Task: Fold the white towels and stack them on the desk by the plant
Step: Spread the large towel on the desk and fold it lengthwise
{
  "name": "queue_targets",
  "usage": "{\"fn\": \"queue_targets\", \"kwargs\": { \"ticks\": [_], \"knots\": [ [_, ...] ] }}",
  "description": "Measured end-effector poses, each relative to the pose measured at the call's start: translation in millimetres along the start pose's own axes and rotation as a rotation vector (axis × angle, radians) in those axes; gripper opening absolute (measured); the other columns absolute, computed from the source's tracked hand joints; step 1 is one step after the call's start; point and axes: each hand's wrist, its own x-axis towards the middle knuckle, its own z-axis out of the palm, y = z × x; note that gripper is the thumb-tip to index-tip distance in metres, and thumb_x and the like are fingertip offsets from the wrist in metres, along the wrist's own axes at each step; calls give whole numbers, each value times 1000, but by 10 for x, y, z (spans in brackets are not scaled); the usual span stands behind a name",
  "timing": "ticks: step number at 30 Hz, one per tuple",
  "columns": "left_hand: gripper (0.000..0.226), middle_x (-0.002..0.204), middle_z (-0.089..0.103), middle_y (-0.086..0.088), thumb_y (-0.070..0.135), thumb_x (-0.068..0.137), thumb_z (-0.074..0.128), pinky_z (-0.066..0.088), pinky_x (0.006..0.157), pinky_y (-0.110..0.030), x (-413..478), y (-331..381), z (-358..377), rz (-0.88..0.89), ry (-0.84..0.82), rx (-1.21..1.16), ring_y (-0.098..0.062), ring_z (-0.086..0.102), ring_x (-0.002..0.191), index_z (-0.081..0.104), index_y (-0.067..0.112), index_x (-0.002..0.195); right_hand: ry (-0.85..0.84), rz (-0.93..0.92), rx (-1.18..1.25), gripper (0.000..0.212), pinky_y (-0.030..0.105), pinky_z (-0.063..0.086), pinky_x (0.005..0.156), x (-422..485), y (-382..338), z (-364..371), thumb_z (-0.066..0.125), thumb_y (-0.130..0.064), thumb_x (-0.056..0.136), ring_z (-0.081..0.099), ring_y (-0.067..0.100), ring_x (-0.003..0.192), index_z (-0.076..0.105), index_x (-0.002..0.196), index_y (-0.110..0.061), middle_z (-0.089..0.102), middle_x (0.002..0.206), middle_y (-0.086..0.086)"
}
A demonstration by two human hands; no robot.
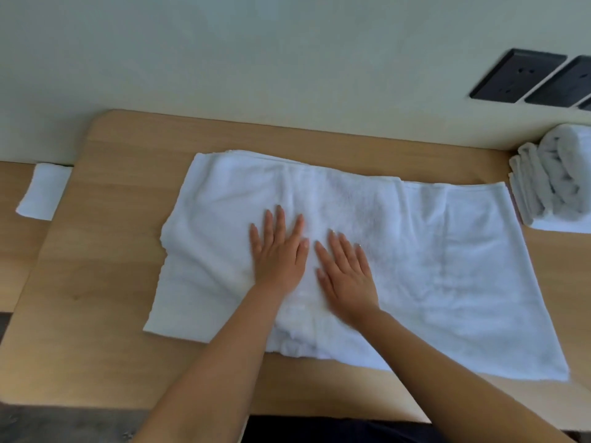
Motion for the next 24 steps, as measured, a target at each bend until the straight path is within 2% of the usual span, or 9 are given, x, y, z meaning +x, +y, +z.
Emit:
{"fn": "queue_targets", "kwargs": {
  "ticks": [2,6,9,12,15,18,20,22,24],
  "knots": [
    [61,161,7,-6,49,93,11,-9,116,-47,-96,-84,-104,16,-4,-63,-23,-4,148,22,32,151,-21,16,-33,55,39,-7,118,70,-4,-33,9,-46,100,-12,15,147,8,153,-31,-3,161,-1],
    [52,157,24,-6,48,96,22,-14,114,-46,-570,-224,-167,-92,261,-49,-25,6,148,40,34,143,-27,25,-66,58,38,-14,117,87,-35,-37,1,-48,98,-19,13,145,4,153,-30,-10,160,-3],
    [55,160,15,-2,55,92,17,-19,112,-45,-866,-290,-4,-178,188,-52,-22,-1,148,40,43,141,-61,72,-44,56,40,-13,118,107,-95,-84,7,-44,100,-18,16,145,5,153,-28,-10,161,0],
    [54,160,12,1,56,91,18,-15,113,-46,-898,-328,123,-205,176,-92,-20,-4,148,40,47,140,-112,58,164,52,39,-9,118,34,-390,-154,19,-38,103,-9,21,148,16,153,-22,-1,161,5],
    [54,160,17,0,57,92,18,-7,115,-47,-817,-324,136,-210,193,-96,-21,1,148,42,44,139,-124,-62,112,67,34,-18,115,-172,-649,-30,-5,-50,91,-19,13,144,10,153,-28,-9,160,0],
    [46,160,15,0,47,99,26,-2,116,-45,-899,-407,78,-185,173,-176,-16,1,148,42,36,141,-132,-70,56,68,35,-21,114,-207,-621,58,-10,-50,89,-27,10,140,4,153,-32,-16,159,-2],
    [48,160,12,1,46,100,25,1,118,-41,-1003,-499,46,-139,165,-242,-11,0,147,36,32,145,-133,-71,56,64,35,-21,114,-179,-605,45,-6,-50,92,-28,10,140,5,153,-32,-16,159,-2],
    [59,161,6,0,52,95,11,2,119,-40,-1082,-567,27,-95,142,-224,-9,-5,146,22,33,150,-129,-71,43,59,35,-21,114,-192,-622,34,1,-47,96,-27,9,140,4,153,-32,-16,159,-2],
    [58,161,-6,-1,51,96,11,-5,119,-42,-1090,-588,25,-130,120,-176,-11,-14,145,7,33,151,-141,-54,52,55,34,-21,114,-214,-631,37,6,-46,99,-27,8,140,3,152,-33,-17,159,-3]
  ]
}}
